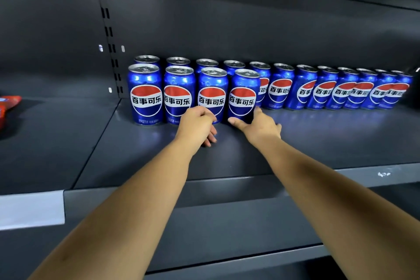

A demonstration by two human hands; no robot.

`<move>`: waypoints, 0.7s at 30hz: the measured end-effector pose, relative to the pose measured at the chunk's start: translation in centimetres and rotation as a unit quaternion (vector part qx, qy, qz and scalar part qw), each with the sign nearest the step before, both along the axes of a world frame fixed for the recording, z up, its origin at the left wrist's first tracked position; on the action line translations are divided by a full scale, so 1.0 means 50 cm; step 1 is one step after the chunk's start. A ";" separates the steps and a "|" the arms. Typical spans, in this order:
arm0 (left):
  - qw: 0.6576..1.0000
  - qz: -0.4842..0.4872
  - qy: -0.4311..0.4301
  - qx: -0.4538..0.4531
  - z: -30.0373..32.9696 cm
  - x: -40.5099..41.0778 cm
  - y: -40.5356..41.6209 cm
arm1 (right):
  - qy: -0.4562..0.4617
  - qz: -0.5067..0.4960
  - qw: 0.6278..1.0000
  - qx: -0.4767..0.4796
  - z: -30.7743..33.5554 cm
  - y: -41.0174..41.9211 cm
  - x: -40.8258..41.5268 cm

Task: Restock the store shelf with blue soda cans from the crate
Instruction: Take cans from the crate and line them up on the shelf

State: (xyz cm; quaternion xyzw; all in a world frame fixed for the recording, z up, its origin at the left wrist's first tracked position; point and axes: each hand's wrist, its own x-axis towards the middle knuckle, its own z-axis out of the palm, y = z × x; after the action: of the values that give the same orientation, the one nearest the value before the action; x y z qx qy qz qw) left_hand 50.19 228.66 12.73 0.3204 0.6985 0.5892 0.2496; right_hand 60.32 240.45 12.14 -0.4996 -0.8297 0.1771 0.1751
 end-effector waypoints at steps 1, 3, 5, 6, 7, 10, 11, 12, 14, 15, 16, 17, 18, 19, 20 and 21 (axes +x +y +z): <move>1.000 -0.002 0.001 -0.001 0.000 0.000 0.001 | -0.018 0.006 1.000 0.001 -0.001 0.001 0.000; 1.000 -0.003 0.001 -0.003 0.000 -0.001 0.002 | -0.056 0.012 0.998 0.007 0.001 0.001 -0.001; 1.000 -0.006 -0.002 -0.003 0.001 -0.001 0.001 | -0.081 0.013 0.997 0.010 0.005 -0.002 -0.002; 1.000 -0.007 -0.002 -0.004 0.001 -0.001 0.001 | -0.090 0.013 0.996 0.010 0.005 -0.003 -0.002; 1.000 -0.007 -0.003 -0.006 0.002 -0.002 0.002 | -0.097 0.013 0.995 0.013 0.006 -0.004 -0.003; 1.000 -0.009 -0.003 -0.007 0.003 -0.001 0.002 | -0.108 0.018 0.994 0.019 0.003 -0.009 -0.007; 1.000 -0.008 -0.002 -0.007 0.002 -0.002 0.002 | -0.106 0.020 0.994 0.019 0.003 -0.009 -0.009; 1.000 -0.008 -0.002 -0.007 0.002 -0.002 0.002 | -0.104 0.020 0.994 0.018 0.003 -0.009 -0.010; 1.000 -0.006 -0.003 -0.009 0.003 -0.001 0.003 | -0.096 0.018 0.995 0.016 -0.001 -0.007 -0.011; 1.000 -0.006 -0.003 -0.010 0.003 0.000 0.003 | -0.089 0.017 0.996 0.016 -0.002 -0.006 -0.010; 1.000 -0.005 -0.003 -0.012 0.003 0.000 0.002 | -0.078 0.017 0.997 0.016 -0.002 -0.006 -0.010; 1.000 -0.006 -0.001 -0.013 0.004 0.002 0.001 | -0.063 0.018 0.998 0.016 -0.001 -0.007 -0.009; 1.000 -0.005 0.003 -0.015 0.005 0.004 -0.002 | -0.046 0.019 0.999 0.014 0.001 -0.009 -0.007; 1.000 -0.005 0.007 -0.015 0.006 0.006 -0.004 | -0.027 0.021 0.999 0.011 0.003 -0.012 -0.005; 1.000 -0.004 0.010 -0.015 0.007 0.010 -0.007 | -0.009 0.023 1.000 0.008 0.006 -0.017 -0.001; 1.000 -0.002 0.014 -0.012 0.008 0.016 -0.011 | 0.003 0.027 1.000 0.012 0.009 -0.022 0.005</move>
State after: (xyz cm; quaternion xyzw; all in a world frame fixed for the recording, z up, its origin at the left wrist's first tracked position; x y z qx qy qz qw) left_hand 50.97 228.10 13.15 0.3273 0.7080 0.5759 0.2450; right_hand 60.59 239.32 12.57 -0.4748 -0.8441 0.1736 0.1787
